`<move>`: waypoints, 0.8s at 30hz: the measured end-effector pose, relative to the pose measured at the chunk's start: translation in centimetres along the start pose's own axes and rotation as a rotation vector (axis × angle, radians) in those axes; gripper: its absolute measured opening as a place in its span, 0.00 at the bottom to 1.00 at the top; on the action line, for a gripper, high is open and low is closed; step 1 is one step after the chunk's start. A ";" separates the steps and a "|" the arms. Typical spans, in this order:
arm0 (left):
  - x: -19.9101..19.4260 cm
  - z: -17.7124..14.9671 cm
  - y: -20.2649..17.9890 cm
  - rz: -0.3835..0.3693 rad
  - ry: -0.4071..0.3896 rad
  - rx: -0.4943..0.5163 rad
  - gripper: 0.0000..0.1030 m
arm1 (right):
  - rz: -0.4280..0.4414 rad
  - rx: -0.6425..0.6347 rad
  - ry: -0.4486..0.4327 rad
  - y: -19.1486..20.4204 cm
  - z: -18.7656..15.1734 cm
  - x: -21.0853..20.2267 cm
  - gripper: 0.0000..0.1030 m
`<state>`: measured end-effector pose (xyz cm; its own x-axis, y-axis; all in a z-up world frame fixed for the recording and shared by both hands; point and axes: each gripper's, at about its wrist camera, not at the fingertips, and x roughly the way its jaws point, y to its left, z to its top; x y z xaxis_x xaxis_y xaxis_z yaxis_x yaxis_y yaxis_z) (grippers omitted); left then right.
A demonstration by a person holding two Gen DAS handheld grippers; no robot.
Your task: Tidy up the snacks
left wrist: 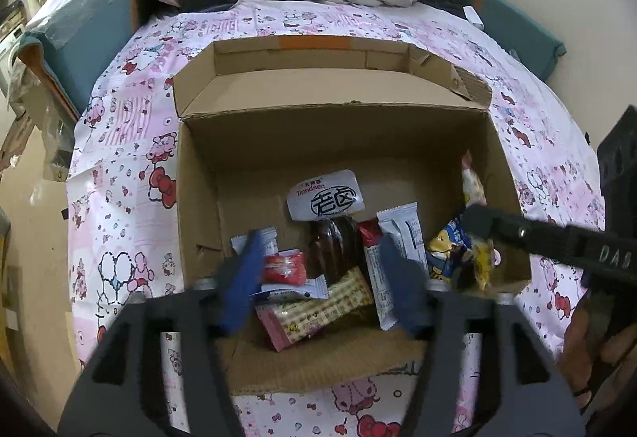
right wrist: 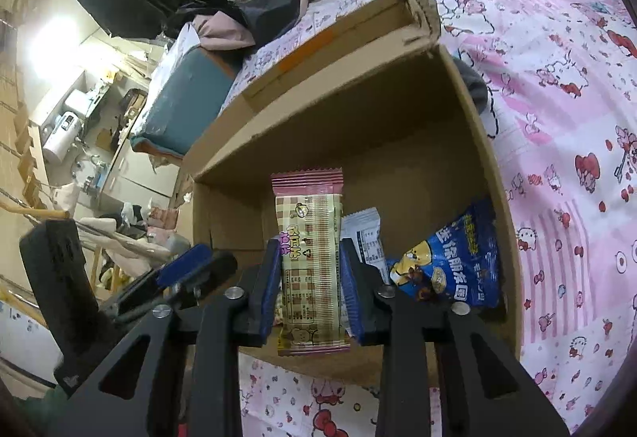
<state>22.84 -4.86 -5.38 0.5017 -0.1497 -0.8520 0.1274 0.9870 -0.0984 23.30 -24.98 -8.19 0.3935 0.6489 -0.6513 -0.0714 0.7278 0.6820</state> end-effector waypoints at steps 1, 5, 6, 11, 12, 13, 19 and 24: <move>-0.4 -0.1 0.0 0.008 -0.012 -0.001 0.75 | 0.008 0.005 -0.008 0.0 0.0 -0.2 0.62; -2.0 0.0 0.6 0.031 -0.057 -0.015 0.80 | 0.003 -0.024 -0.078 1.0 -0.1 -1.8 0.74; -2.4 0.0 0.8 0.036 -0.068 -0.023 0.80 | -0.005 -0.038 -0.091 1.3 -0.1 -2.2 0.76; -4.9 -0.4 2.2 0.065 -0.130 -0.073 0.80 | -0.046 -0.125 -0.179 3.5 -1.2 -5.1 0.94; -5.6 -0.7 2.4 0.070 -0.147 -0.078 0.80 | -0.056 -0.142 -0.195 4.0 -1.6 -5.7 0.95; -6.1 -0.8 2.4 0.076 -0.158 -0.076 0.80 | -0.064 -0.151 -0.206 4.4 -1.8 -6.0 0.97; -9.2 -2.5 2.5 0.098 -0.219 -0.070 0.80 | -0.190 -0.248 -0.313 6.8 -4.4 -9.2 0.99; -11.7 -4.1 2.3 0.114 -0.274 -0.051 0.80 | -0.259 -0.276 -0.351 7.5 -6.1 -10.6 0.99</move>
<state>13.79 -0.60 2.22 0.7233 -0.0416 -0.6893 0.0174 0.9990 -0.0421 12.98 -25.06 1.74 0.7105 0.3607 -0.6042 -0.1513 0.9169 0.3694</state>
